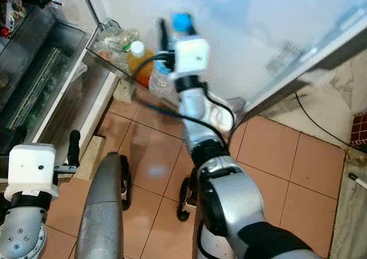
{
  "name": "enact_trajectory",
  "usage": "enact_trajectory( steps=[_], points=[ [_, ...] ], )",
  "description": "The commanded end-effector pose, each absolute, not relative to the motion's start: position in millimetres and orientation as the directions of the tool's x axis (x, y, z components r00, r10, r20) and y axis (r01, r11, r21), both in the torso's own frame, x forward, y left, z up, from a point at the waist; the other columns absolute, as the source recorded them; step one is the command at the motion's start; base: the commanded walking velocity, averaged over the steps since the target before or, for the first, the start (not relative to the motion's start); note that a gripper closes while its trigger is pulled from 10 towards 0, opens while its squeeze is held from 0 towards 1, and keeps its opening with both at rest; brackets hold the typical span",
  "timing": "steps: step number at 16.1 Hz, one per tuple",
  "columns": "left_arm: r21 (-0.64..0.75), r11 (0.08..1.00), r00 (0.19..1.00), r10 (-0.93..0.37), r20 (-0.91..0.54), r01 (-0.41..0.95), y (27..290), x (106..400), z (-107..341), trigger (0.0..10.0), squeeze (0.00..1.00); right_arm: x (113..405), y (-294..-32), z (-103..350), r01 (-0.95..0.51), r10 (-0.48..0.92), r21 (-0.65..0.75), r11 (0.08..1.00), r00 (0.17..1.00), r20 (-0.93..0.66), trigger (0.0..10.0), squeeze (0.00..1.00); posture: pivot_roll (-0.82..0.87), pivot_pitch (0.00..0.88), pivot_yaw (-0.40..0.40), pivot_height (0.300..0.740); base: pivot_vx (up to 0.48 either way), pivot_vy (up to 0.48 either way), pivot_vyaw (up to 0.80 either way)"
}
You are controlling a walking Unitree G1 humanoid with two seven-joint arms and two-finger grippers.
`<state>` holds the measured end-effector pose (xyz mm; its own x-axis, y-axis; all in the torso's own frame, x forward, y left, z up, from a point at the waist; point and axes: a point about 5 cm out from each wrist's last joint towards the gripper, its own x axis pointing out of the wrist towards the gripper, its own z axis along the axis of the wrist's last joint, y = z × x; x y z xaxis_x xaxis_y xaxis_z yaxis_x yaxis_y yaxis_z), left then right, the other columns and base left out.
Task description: Restocking fridge
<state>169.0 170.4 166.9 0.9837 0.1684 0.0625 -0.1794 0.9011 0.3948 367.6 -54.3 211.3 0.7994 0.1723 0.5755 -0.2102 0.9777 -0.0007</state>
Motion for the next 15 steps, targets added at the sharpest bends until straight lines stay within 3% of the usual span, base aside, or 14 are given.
enact_trajectory(
  steps=[1, 6, 7, 8, 9, 15],
  points=[
    [0.401, 0.899, 0.984, 0.174, 0.038, -0.174, 170.4, 166.8, 163.1, 10.0, 0.00, 361.4, -55.3, 148.8, -0.217, 0.206, -0.001, 0.976, 0.926, 0.317, 10.0, 0.58, 0.40, 0.500, -0.081, 0.639, 0.000, 0.000, 0.00],
    [0.398, 0.900, 0.984, 0.174, 0.040, -0.175, 170.3, 168.6, 162.6, 10.0, 0.00, 363.4, -57.7, 149.1, -0.229, 0.216, 0.006, 0.973, 0.928, 0.305, 10.0, 0.63, 0.40, 0.500, -0.086, 0.639, 0.000, 0.000, 0.00],
    [0.397, 0.901, 0.984, 0.174, 0.038, -0.175, 170.0, 168.7, 162.1, 10.0, 0.00, 363.3, -58.4, 149.0, -0.233, 0.222, 0.000, 0.972, 0.926, 0.305, 10.0, 0.84, 0.40, 0.499, -0.086, 0.639, 0.000, 0.000, 0.00],
    [0.396, 0.901, 0.984, 0.173, 0.039, -0.174, 169.6, 169.6, 161.7, 10.0, 0.00, 363.5, -59.2, 149.2, -0.238, 0.228, -0.005, 0.971, 0.924, 0.307, 10.0, 0.96, 0.40, 0.497, -0.087, 0.639, 0.000, 0.000, 0.00],
    [0.395, 0.902, 0.984, 0.174, 0.040, -0.175, 169.6, 170.6, 161.4, 10.0, 0.00, 363.9, -60.5, 149.6, -0.239, 0.230, -0.009, 0.971, 0.923, 0.309, 10.0, 1.00, 0.39, 0.495, -0.087, 0.639, 0.000, 0.000, 0.00],
    [0.395, 0.902, 0.984, 0.170, 0.044, -0.174, 169.8, 176.6, 159.6, 10.0, 0.00, 366.7, -62.7, 161.7, -0.250, 0.268, -0.097, 0.963, 0.894, 0.359, 10.0, 1.00, 0.38, 0.470, -0.082, 0.639, 0.000, 0.000, 0.00]
  ],
)
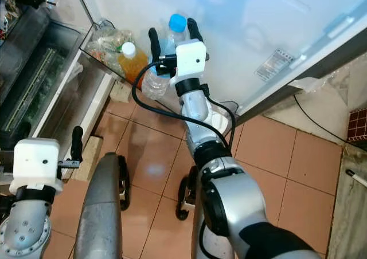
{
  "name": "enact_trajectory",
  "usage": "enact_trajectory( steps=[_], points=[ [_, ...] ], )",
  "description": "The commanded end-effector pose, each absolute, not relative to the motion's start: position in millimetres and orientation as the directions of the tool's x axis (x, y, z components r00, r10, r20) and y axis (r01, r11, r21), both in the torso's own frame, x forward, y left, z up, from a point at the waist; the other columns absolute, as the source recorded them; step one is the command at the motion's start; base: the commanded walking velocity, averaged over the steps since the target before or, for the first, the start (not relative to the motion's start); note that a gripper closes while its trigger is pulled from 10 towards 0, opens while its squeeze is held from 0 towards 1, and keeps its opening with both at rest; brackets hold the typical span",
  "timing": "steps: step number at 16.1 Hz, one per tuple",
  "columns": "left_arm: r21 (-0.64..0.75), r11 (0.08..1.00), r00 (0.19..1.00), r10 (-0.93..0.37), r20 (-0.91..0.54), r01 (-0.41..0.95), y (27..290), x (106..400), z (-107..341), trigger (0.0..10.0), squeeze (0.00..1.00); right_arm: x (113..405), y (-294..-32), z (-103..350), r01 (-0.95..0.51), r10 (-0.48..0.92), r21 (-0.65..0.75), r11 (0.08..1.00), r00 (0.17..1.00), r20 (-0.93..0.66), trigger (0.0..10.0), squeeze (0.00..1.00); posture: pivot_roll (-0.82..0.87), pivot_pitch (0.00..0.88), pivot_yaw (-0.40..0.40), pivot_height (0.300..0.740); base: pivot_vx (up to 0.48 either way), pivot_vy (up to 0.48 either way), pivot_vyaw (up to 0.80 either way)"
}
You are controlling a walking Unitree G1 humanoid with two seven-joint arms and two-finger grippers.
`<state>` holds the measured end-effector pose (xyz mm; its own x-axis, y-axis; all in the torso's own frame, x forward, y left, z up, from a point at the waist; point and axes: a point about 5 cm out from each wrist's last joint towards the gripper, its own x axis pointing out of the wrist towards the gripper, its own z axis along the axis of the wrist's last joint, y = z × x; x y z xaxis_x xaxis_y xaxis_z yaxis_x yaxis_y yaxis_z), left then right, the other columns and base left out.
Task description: Restocking fridge
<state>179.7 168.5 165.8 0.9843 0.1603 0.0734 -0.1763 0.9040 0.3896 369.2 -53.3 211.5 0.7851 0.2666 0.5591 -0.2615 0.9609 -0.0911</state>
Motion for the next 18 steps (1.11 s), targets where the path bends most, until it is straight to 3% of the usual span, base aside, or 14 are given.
enact_trajectory(
  steps=[1, 12, 18],
  points=[
    [0.394, 0.902, 0.984, 0.170, 0.047, -0.175, 170.5, 178.8, 159.5, 10.0, 0.00, 368.3, -63.9, 169.0, -0.250, 0.274, -0.111, 0.962, 0.880, 0.388, 10.0, 1.00, 0.38, 0.459, -0.081, 0.639, 0.000, 0.000, 0.00],
    [0.392, 0.900, 0.981, 0.172, 0.086, -0.192, 174.7, 200.7, 153.5, 10.0, 0.00, 374.6, -88.8, 180.9, -0.211, 0.279, -0.199, 0.957, 0.862, 0.424, 10.0, 1.00, 0.34, 0.326, -0.084, 0.639, 0.000, 0.000, 0.00],
    [0.379, 0.903, 0.980, 0.174, 0.101, -0.199, 172.5, 203.4, 150.3, 10.0, 0.00, 377.9, -96.2, 186.2, -0.201, 0.281, -0.225, 0.953, 0.861, 0.424, 10.0, 1.00, 0.33, 0.318, -0.089, 0.639, 0.000, 0.000, 0.00]
  ],
)
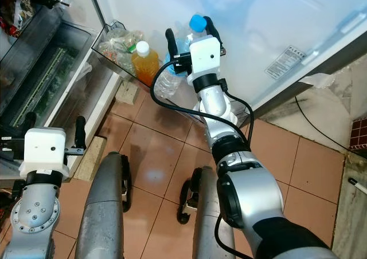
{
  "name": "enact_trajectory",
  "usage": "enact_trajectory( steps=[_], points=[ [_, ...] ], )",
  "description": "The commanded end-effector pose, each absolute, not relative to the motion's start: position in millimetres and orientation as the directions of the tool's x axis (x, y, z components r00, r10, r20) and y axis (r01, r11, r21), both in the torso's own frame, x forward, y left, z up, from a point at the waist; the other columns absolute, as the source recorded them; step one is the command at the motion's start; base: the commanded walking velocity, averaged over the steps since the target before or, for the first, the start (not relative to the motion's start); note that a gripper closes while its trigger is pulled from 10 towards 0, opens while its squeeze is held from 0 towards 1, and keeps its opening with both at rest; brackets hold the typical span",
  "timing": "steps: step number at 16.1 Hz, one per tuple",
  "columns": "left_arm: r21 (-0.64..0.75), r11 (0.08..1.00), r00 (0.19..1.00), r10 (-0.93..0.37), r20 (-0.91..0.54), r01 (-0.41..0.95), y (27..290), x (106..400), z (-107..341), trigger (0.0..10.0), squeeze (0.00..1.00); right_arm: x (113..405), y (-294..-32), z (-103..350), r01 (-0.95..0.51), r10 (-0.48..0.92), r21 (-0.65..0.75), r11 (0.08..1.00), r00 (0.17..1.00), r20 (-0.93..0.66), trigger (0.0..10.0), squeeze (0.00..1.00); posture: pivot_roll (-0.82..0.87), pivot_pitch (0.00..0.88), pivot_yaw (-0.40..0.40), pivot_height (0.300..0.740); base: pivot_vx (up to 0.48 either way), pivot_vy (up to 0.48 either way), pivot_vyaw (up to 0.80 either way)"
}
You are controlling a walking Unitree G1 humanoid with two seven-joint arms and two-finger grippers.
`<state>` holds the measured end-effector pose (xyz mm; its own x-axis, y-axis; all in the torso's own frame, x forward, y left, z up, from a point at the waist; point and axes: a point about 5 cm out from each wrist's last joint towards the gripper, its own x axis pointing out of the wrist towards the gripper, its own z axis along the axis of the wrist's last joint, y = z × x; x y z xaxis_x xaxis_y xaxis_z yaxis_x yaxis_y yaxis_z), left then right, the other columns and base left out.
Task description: Restocking fridge
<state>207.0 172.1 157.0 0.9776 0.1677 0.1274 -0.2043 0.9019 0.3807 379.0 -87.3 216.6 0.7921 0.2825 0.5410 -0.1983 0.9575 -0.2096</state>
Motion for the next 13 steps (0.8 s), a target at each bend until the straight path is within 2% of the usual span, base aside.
enact_trajectory(
  steps=[1, 5, 6, 7, 8, 13],
  points=[
    [0.379, 0.903, 0.979, 0.175, 0.102, -0.201, 173.1, 203.6, 150.5, 10.0, 0.00, 377.8, -96.2, 186.5, -0.201, 0.281, -0.225, 0.954, 0.859, 0.427, 10.0, 1.00, 0.33, 0.319, -0.088, 0.639, 0.000, 0.000, 0.00],
    [0.379, 0.902, 0.978, 0.180, 0.110, -0.208, 174.7, 203.9, 151.1, 10.0, 0.00, 378.8, -95.9, 187.1, -0.200, 0.279, -0.221, 0.954, 0.863, 0.422, 10.0, 1.00, 0.33, 0.323, -0.091, 0.639, 0.000, 0.000, 0.00],
    [0.379, 0.902, 0.978, 0.180, 0.110, -0.208, 174.7, 203.8, 150.9, 10.0, 0.00, 378.9, -95.8, 186.7, -0.203, 0.278, -0.217, 0.955, 0.864, 0.419, 0.9, 1.00, 0.33, 0.324, -0.091, 0.639, 0.000, 0.000, 0.00],
    [0.378, 0.902, 0.978, 0.180, 0.109, -0.208, 174.6, 203.6, 150.6, 10.0, 0.00, 379.6, -96.1, 186.1, -0.204, 0.273, -0.204, 0.958, 0.870, 0.411, 0.0, 0.21, 0.33, 0.325, -0.091, 0.639, 0.000, 0.000, 0.00],
    [0.377, 0.903, 0.978, 0.180, 0.107, -0.208, 174.4, 203.3, 150.0, 10.0, 0.00, 380.8, -96.8, 184.6, -0.204, 0.262, -0.183, 0.962, 0.881, 0.395, 0.0, 0.00, 0.33, 0.326, -0.091, 0.639, 0.000, 0.000, 0.00],
    [0.375, 0.904, 0.978, 0.181, 0.103, -0.207, 175.3, 202.3, 149.9, 10.0, 0.00, 382.0, -97.3, 170.4, -0.224, 0.251, -0.121, 0.967, 0.919, 0.304, 0.0, 0.00, 0.33, 0.332, -0.087, 0.639, 0.000, 0.000, 0.00]
  ],
)
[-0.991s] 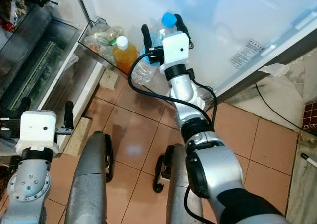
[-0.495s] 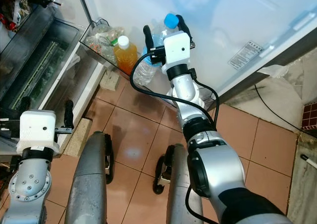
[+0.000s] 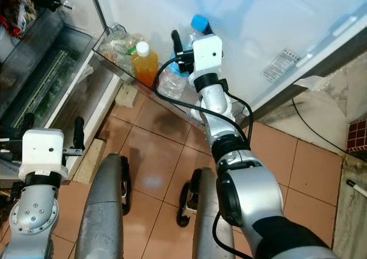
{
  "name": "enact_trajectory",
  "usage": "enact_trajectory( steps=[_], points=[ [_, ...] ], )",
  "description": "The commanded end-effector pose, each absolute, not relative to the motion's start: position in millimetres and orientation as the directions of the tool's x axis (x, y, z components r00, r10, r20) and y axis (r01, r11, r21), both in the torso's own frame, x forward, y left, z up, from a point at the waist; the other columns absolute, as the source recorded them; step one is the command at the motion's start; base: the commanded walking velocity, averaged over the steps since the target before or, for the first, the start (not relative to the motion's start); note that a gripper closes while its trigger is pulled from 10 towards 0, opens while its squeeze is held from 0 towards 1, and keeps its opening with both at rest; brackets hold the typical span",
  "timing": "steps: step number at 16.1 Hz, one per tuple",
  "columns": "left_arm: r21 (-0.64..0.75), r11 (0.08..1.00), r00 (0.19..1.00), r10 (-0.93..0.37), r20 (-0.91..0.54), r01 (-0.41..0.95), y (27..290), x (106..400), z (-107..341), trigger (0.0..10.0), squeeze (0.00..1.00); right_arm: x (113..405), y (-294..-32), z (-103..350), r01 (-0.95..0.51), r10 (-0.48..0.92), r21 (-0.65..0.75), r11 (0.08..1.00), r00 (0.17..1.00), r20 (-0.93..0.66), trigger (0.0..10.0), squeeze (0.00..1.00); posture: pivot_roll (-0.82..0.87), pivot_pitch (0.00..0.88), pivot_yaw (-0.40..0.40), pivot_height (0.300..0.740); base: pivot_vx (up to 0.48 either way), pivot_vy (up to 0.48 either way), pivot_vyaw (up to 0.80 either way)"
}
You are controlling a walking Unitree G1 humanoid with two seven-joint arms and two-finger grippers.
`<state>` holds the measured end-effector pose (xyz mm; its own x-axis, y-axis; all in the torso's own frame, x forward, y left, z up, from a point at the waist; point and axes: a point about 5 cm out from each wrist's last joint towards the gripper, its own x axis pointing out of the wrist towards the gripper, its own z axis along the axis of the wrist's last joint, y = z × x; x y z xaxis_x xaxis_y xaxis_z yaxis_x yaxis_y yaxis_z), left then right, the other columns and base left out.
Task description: Restocking fridge
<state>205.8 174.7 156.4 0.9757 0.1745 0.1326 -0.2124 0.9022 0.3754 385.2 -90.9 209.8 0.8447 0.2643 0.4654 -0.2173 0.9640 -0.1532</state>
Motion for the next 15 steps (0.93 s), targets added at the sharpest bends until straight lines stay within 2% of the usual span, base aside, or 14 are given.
enact_trajectory(
  steps=[1, 6, 11, 13, 14, 15],
  points=[
    [0.373, 0.904, 0.978, 0.185, 0.100, -0.209, 175.6, 202.1, 149.6, 10.0, 0.00, 381.9, -97.4, 169.0, -0.225, 0.250, -0.117, 0.967, 0.921, 0.297, 0.0, 0.00, 0.33, 0.332, -0.088, 0.639, 0.000, 0.000, 0.00],
    [0.366, 0.907, 0.978, 0.187, 0.097, -0.210, 175.0, 202.3, 149.4, 10.0, 0.00, 384.0, -99.9, 170.8, -0.217, 0.227, -0.070, 0.974, 0.929, 0.293, 0.0, 0.00, 0.33, 0.341, -0.089, 0.639, 0.000, 0.000, 0.00],
    [0.366, 0.906, 0.977, 0.187, 0.100, -0.211, 174.8, 202.6, 151.1, 10.0, 0.00, 385.4, -101.7, 183.2, -0.194, 0.221, -0.111, 0.975, 0.910, 0.352, 0.0, 0.00, 0.33, 0.363, -0.087, 0.639, 0.000, 0.000, 0.00],
    [0.361, 0.909, 0.978, 0.186, 0.097, -0.208, 172.9, 200.9, 150.7, 10.0, 0.00, 383.5, -100.6, 209.6, -0.164, 0.257, -0.226, 0.960, 0.834, 0.488, 0.0, 0.00, 0.32, 0.375, -0.086, 0.639, 0.000, 0.000, 0.00],
    [0.361, 0.909, 0.978, 0.185, 0.097, -0.208, 172.9, 200.9, 150.8, 10.0, 0.00, 383.0, -100.1, 211.5, -0.161, 0.261, -0.235, 0.958, 0.827, 0.498, 0.0, 0.00, 0.32, 0.375, -0.086, 0.639, 0.000, 0.000, 0.00],
    [0.361, 0.909, 0.978, 0.185, 0.099, -0.208, 173.1, 201.5, 151.7, 10.0, 0.00, 379.0, -96.1, 219.7, -0.154, 0.301, -0.297, 0.942, 0.779, 0.550, 0.0, 0.00, 0.32, 0.382, -0.085, 0.639, 0.000, 0.000, 0.00]
  ],
)
